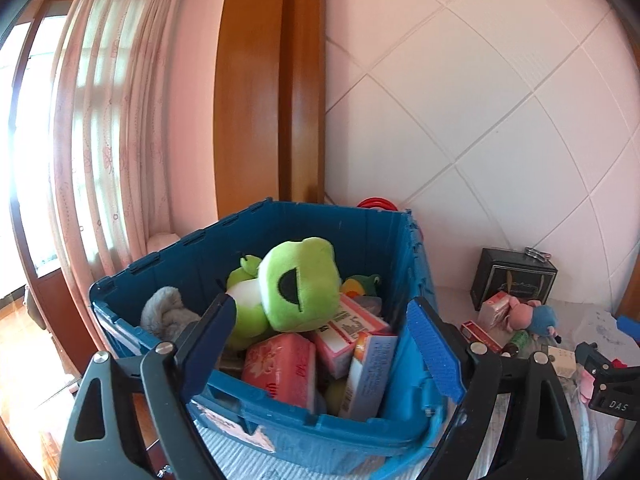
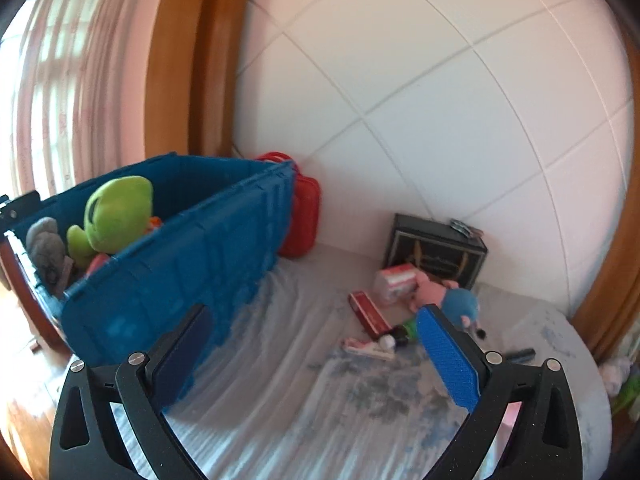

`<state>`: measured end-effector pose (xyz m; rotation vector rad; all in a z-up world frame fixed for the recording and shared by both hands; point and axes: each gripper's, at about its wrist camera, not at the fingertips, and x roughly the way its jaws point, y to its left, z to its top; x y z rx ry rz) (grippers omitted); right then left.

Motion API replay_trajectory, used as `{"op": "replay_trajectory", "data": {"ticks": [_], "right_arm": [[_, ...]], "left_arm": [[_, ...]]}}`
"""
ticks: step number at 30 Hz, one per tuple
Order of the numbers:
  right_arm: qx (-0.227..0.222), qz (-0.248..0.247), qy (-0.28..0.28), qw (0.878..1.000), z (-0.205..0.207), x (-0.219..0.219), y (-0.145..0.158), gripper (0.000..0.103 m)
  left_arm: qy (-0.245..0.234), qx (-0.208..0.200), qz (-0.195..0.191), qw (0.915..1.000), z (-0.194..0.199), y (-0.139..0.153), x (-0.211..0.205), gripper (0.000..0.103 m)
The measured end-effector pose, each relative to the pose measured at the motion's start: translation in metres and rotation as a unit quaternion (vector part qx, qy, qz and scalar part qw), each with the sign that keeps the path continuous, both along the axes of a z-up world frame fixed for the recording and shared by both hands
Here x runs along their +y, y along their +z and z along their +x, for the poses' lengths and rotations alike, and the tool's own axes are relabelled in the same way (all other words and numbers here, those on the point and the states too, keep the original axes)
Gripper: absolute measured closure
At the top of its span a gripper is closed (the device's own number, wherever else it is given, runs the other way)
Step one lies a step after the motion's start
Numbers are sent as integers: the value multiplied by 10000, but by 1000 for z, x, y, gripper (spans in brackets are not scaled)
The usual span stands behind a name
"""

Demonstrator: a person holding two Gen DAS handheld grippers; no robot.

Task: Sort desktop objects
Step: 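Move both tools back over the bed toward the remaining boxes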

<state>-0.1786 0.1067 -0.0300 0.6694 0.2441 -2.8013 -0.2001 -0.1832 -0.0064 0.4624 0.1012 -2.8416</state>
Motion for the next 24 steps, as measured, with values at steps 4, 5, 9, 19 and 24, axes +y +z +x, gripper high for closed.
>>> {"op": "replay_trajectory", "data": {"ticks": [4,5,9,19,24], "right_arm": [[-259,-35,-633,9977,0,71,-20,0],[-323,-30,-789,9964,0,88,-25,0],[-602,-51,-1560,9859,-1,163,-45,0],[-1132,-175,-2376,9646,-16,283,-82,0],[-1343,-166,-2496,9589,-34,320,-95,0]], "left_arm": [[-322,201,-35,9993,-2,4,42,15],[-415,228,-57,9989,-4,4,54,15],[-721,85,-89,9973,-25,-6,100,15],[-1172,-1125,68,9867,-107,-72,191,15],[-1277,-1701,-184,9769,-139,-104,213,15]]}}
